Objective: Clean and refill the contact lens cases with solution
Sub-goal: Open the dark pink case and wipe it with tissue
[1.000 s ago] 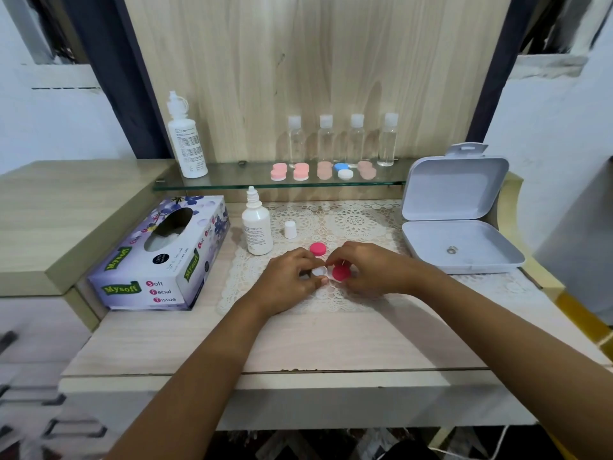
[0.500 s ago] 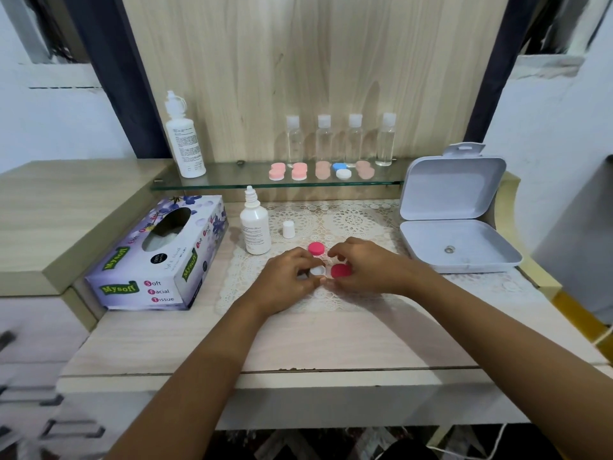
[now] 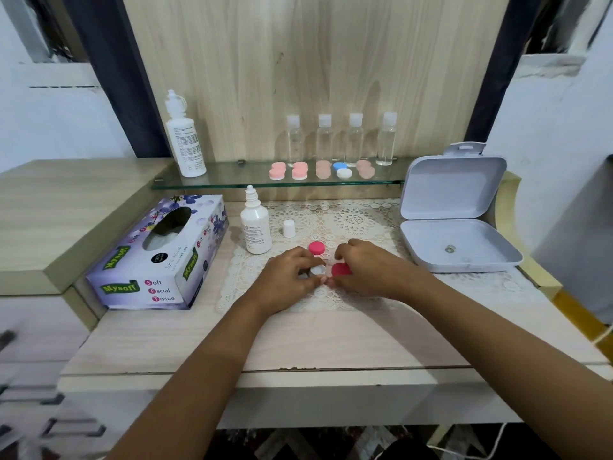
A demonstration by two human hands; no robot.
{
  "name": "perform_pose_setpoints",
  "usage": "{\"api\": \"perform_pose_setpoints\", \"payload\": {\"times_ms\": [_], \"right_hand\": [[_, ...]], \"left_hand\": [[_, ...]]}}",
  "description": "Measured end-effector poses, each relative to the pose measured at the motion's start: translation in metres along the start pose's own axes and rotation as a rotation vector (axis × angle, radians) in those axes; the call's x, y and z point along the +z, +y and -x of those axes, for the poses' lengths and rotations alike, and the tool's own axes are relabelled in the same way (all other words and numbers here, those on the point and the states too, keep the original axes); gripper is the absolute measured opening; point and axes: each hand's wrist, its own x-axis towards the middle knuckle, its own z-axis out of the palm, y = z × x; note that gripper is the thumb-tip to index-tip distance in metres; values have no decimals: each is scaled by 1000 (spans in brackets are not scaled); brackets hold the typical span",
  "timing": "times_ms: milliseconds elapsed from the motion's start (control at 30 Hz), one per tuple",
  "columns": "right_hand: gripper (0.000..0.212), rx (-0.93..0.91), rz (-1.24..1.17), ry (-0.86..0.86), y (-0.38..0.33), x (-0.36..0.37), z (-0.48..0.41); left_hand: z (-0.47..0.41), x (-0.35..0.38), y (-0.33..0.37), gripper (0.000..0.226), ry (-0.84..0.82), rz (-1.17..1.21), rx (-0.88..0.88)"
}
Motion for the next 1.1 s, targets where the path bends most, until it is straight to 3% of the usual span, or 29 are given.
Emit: {"api": "perform_pose_setpoints", "payload": {"times_ms": [133, 233, 367, 533, 833, 1100], "right_hand": [[29, -72, -17, -26, -2, -3, 0], [30, -128, -82, 1, 0, -11, -3], [25, -9, -243, 158, 10, -14, -13], [18, 98, -195, 224, 24, 2, -23], [28, 120, -226, 261, 26, 4, -13], [40, 34, -271, 85, 12, 3, 17]], "left_hand": [[0, 0, -1, 26, -3, -5, 4], [0, 0, -1, 25, -9, -1, -1], [0, 0, -1, 28, -8, -12, -5], [0, 0, -1, 27, -7, 0, -17], [2, -1, 1, 34, -2, -12, -28], [2, -1, 2, 35, 7, -47, -25]]}}
